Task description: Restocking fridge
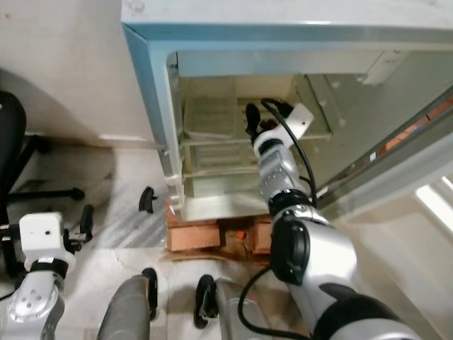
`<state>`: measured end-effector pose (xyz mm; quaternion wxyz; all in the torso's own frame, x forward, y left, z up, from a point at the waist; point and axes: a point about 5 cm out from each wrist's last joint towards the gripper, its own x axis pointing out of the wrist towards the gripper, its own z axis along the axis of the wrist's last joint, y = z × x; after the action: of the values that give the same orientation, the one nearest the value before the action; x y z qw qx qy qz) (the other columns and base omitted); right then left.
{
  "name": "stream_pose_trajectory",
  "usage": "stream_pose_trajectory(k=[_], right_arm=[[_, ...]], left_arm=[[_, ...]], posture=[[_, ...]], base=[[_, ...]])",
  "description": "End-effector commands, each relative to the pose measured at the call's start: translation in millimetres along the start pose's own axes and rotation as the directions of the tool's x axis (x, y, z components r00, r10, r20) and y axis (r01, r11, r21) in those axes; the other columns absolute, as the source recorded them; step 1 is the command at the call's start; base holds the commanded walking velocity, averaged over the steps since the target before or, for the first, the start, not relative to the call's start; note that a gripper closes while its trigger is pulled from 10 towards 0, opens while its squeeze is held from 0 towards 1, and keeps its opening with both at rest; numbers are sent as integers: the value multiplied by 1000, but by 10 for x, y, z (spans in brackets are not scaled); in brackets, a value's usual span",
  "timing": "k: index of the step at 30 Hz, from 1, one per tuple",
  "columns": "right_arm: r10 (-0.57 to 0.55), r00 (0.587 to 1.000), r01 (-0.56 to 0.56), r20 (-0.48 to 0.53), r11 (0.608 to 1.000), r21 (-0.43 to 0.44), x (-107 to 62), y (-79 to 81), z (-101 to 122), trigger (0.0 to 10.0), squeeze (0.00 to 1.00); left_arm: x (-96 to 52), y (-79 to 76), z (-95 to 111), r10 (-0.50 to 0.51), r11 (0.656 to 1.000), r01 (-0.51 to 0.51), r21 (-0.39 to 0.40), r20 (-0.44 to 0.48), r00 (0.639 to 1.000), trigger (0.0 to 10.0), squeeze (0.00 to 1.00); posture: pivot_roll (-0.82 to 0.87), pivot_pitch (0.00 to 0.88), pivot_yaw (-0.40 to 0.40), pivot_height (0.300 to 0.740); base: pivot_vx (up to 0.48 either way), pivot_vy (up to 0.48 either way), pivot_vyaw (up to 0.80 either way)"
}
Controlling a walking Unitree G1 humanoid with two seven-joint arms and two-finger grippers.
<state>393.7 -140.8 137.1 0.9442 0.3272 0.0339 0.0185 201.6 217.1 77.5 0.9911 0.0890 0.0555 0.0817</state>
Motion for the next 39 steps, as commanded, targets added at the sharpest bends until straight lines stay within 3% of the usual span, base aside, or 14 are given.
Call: stream_pose_trajectory(k=[1, 7, 9, 10, 11, 18, 20, 23, 29, 33, 39], right_arm=[[25, 1000, -24, -1, 997, -71, -37, -114, 39, 10000, 1000], [130, 988, -145, -79, 966, -214, -131, -217, -53, 10000, 1000], [204, 967, -243, -155, 923, -298, -258, -327, -177, 10000, 1000], [271, 937, -336, -220, 872, -356, -389, -395, -280, 10000, 749], [296, 924, -372, -243, 844, -387, -457, -420, -313, 10000, 0], [354, 895, -445, -272, 753, -484, -792, -499, -381, 10000, 0], [330, 919, -393, -215, 752, -529, -865, -505, -366, 10000, 0], [238, 963, -267, -125, 809, -523, -955, -516, -352, 10000, 0], [232, 968, -246, -95, 811, -530, -1095, -422, -414, 10000, 0], [215, 971, -238, -107, 803, -547, -1214, -418, -461, 10000, 0], [158, 985, -164, -67, 754, -636, -1181, -411, -367, 10000, 0]], left_arm=[[1, 23, -81, -12, 1000, 13, 12, -27, 1000, 10000, 0], [76, -19, -62, -58, 998, 57, -22, -2, 998, 10000, 0], [99, -90, -104, -89, 995, 88, -56, -21, 996, 10000, 0], [120, -146, -140, -125, 991, 124, -50, -33, 992, 10000, 0], [130, -160, -141, -136, 990, 135, -41, -31, 990, 10000, 0], [190, -200, -150, -151, 988, 150, -29, -25, 988, 10000, 0], [213, -239, -137, -141, 989, 140, -44, -23, 990, 10000, 0], [232, -366, -79, -159, 986, 159, -53, 0, 987, 10000, 0], [239, -454, -83, -186, 981, 186, -50, 7, 983, 10000, 0], [257, -471, -61, -180, 982, 181, -56, 15, 984, 10000, 0], [222, -480, -65, -177, 983, 178, -53, 14, 984, 10000, 0]], posture=[[270, 147, -89, 740], [227, 126, -73, 740], [190, 100, -50, 740], [170, 93, -41, 740], [160, 87, -37, 740], [130, 70, -32, 740], [123, 62, -31, 740], [117, 54, -27, 740], [100, 58, -24, 740], [96, 63, -29, 740], [99, 77, -33, 740]], base=[[0, 0, 0], [0, 0, 0], [0, 0, 0], [0, 0, 0], [0, 0, 0], [0, 0, 0], [0, 0, 0], [0, 0, 0], [-202, 0, 0], [-242, 0, 0], [-241, 0, 0]])
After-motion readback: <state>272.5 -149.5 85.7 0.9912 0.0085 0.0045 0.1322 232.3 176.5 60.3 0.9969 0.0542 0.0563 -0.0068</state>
